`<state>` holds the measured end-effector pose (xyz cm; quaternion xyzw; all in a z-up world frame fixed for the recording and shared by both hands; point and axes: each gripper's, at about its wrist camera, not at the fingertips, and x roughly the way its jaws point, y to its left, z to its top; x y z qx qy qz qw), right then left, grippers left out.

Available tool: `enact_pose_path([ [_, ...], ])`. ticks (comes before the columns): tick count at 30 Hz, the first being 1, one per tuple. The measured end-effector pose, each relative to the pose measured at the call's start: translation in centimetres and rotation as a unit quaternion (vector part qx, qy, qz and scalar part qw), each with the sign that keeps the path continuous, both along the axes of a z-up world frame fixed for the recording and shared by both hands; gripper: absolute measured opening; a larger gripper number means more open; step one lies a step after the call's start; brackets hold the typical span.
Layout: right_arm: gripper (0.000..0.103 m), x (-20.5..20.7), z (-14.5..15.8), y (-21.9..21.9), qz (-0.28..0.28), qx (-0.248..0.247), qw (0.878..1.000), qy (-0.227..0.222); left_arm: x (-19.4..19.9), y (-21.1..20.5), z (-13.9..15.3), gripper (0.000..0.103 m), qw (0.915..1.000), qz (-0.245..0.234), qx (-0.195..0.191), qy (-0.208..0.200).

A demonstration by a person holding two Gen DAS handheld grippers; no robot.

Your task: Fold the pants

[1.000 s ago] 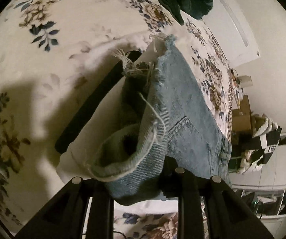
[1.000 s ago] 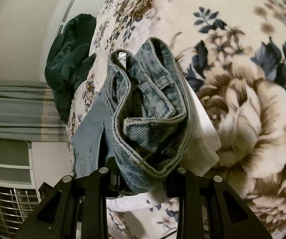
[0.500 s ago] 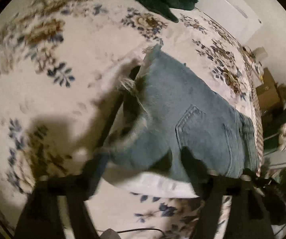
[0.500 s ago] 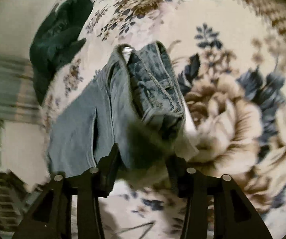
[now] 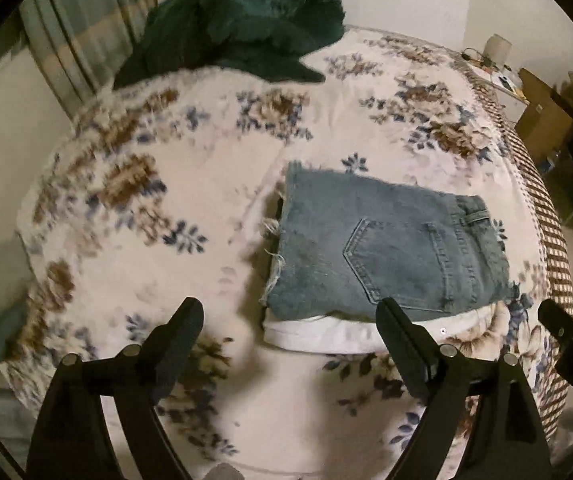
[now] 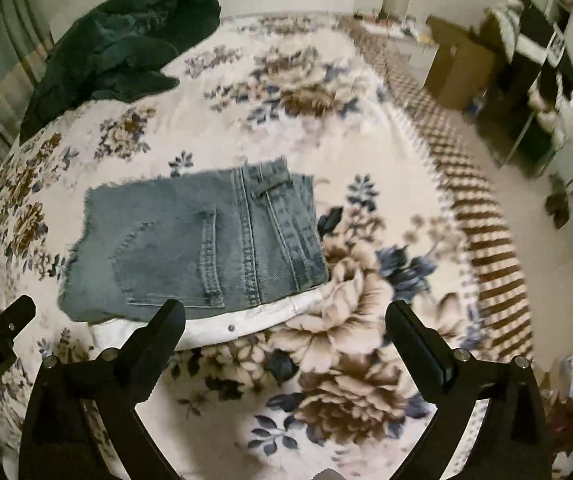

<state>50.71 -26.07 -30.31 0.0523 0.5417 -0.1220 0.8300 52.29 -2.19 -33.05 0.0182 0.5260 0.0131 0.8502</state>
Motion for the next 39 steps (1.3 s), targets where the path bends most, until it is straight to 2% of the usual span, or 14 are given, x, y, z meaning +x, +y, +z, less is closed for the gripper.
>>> enact_pose_path([
  [8,0.102,-6.0,10.1,1.9,0.008,-0.026,0.998,-0.053,-5.3,0.2,8.8,0.088,0.9986,-0.001,0.006,-0.052],
  [14,0.102,-12.5,18.1,3.3,0.036,-0.032,0.994,-0.098,-11.4,0.3,16.2,0.088,0.9949,0.002,0.004,-0.1],
  [21,0.102,-21.2,26.6,4.4,0.063,-0.028,0.986,-0.154,-19.0,0.5,22.4,0.088,0.9899,0.008,-0.002,-0.141],
  [27,0.102,-28.6,32.6,5.2,0.084,-0.02,0.979,-0.185,-25.1,0.4,25.5,0.088,0.9879,0.019,-0.008,-0.154],
  [35,0.102,-36.7,38.2,5.2,0.094,-0.023,0.973,-0.209,-30.3,0.1,28.2,0.088,0.9851,0.016,-0.01,-0.171],
  [37,0.102,-37.7,39.1,5.3,0.095,-0.024,0.972,-0.213,-30.9,0.2,28.7,0.099,0.9847,0.011,-0.017,-0.173],
  [39,0.103,-38.8,40.0,5.5,0.093,-0.027,0.971,-0.217,-31.5,0.4,29.1,0.1,0.984,0.011,-0.021,-0.177],
])
